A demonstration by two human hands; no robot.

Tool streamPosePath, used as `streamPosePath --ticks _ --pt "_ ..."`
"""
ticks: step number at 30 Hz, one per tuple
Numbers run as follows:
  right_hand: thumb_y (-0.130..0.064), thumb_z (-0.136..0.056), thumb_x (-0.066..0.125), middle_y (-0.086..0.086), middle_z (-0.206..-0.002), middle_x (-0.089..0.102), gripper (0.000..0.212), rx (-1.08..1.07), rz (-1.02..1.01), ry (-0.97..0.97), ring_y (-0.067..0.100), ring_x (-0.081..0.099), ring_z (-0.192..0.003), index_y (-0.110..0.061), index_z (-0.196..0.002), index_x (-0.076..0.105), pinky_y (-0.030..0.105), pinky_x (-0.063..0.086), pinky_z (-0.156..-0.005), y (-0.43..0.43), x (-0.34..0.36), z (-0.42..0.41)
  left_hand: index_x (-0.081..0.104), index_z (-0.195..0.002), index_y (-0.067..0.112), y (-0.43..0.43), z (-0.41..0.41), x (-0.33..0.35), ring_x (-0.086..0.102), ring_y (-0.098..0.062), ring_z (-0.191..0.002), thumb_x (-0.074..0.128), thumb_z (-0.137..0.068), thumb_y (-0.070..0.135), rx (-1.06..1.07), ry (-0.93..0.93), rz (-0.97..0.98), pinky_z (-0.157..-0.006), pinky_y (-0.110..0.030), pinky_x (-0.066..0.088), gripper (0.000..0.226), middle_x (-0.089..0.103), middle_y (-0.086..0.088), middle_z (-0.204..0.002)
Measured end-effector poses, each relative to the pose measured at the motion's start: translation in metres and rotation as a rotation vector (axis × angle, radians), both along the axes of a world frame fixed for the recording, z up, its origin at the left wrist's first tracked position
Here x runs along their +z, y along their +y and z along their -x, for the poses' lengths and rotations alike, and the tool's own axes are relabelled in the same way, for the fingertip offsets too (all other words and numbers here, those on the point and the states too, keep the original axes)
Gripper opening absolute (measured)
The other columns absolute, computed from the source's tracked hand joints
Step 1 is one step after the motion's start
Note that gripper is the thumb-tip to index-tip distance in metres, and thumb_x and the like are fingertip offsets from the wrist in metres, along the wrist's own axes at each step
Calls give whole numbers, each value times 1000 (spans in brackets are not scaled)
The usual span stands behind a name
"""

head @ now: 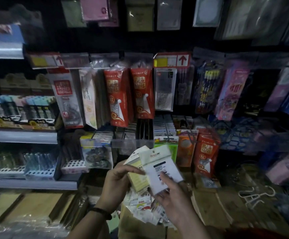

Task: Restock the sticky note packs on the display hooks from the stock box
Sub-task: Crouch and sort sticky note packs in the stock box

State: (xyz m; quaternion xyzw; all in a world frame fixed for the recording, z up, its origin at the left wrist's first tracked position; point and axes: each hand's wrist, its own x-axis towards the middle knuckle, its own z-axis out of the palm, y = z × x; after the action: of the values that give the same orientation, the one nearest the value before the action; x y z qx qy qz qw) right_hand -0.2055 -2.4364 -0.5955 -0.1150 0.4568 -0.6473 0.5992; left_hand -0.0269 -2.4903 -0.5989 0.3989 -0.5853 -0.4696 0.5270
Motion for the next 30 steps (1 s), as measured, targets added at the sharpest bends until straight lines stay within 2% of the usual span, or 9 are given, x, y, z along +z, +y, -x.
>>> streamPosePath --ticks 4,8,13,16,18,21,25,28,30 --pt "0 -91 75 21 -110 77 26 -52 107 -8 39 70 -75 -6 -116 75 46 56 -65 -5 25 -12 55 -144 33 6 8 27 74 -42 -101 69 -95 -6 62 345 -207 -80 -64 61 64 77 -14 -122" --pt "2 -92 73 13 -108 81 31 -114 142 56 37 77 -95 -14 -119 72 45 62 -65 -13 50 -21 60 -145 6 17 18 69 66 -42 -128 49 -102 51 -120 723 -541 -102 -54 51 63 68 -26 -136" --pt "-14 -94 79 3 -103 82 24 -204 180 335 21 79 -90 -21 -117 73 44 65 -73 -15 76 -26 62 -133 1 19 22 99 74 -40 -114 43 -107 -6 -22 538 -333 -88 -49 65 33 74 -24 -126" --pt "-27 -99 74 1 -98 79 15 -334 204 542 20 75 -84 -19 -111 74 29 53 -62 -13 99 -16 58 -138 11 15 15 115 74 -37 -115 46 -109 -2 46 468 -239 -100 -59 59 34 76 -16 -126" --pt "-26 -103 66 -7 -97 78 17 -383 353 669 22 73 -90 -29 -116 77 30 52 -69 -13 115 -13 46 -152 40 14 7 131 74 -39 -114 49 -109 1 34 472 -179 -96 -69 57 57 77 -9 -125" --pt "-10 -107 57 -37 -145 53 58 -240 638 1078 -2 49 -140 -60 -135 61 31 48 -109 -17 133 -20 42 -130 81 16 0 158 75 -43 -109 52 -109 4 -42 410 -165 -87 -76 56 81 78 -6 -123" --pt "-19 -106 54 -28 -168 -15 86 163 537 1621 10 -10 -160 -83 -145 10 44 16 -132 -20 153 -33 67 -135 38 10 -1 189 71 -38 -121 49 -111 28 -116 453 -177 -104 -66 54 32 71 -13 -136" --pt "-47 -97 60 -25 -165 -26 87 300 531 1693 10 -14 -152 -86 -141 -5 37 12 -129 -7 181 -42 64 -141 17 4 -7 212 68 -41 -126 50 -106 47 -211 546 -198 -110 -60 49 48 70 -22 -136" --pt "-57 -90 59 -29 -162 -17 79 288 574 1657 6 -5 -147 -86 -142 7 32 17 -125 -6 199 -45 66 -134 20 -3 -14 223 72 -40 -119 60 -103 25 -183 487 -102 -105 -58 53 33 74 -21 -127"
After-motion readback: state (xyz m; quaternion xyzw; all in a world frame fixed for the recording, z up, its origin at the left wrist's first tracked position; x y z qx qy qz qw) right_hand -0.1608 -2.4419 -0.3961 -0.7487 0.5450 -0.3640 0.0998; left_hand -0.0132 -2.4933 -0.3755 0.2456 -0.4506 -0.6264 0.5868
